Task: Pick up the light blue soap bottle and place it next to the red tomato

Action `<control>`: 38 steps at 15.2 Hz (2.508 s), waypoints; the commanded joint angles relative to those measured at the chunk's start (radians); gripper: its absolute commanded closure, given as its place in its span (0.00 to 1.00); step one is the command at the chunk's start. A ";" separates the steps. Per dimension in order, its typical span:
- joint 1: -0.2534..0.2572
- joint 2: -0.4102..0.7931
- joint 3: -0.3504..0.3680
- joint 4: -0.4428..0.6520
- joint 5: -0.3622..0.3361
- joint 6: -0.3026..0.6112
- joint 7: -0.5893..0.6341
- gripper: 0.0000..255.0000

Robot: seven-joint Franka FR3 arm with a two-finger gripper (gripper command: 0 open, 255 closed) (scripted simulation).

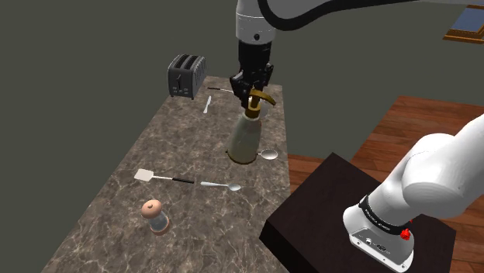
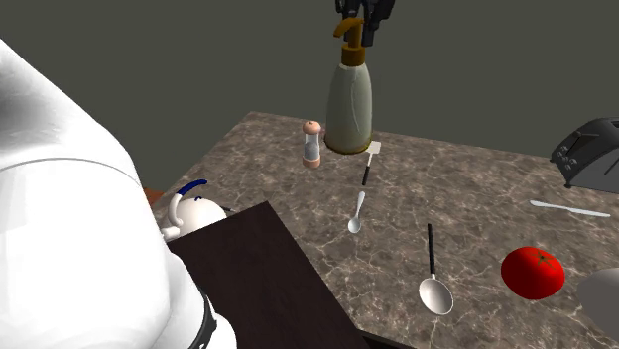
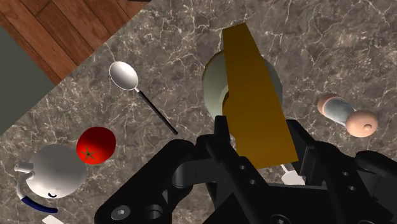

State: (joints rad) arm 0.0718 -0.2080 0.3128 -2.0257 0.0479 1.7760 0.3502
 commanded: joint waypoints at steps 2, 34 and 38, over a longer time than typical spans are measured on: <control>-0.029 -0.010 -0.043 -0.007 -0.010 -0.003 -0.071 1.00; -0.333 0.362 -0.403 0.394 -0.081 -0.018 -0.712 1.00; -0.333 0.364 -0.403 0.344 -0.081 0.035 -0.710 1.00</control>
State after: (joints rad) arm -0.2623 0.1559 -0.0911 -1.6692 -0.0331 1.7964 -0.3619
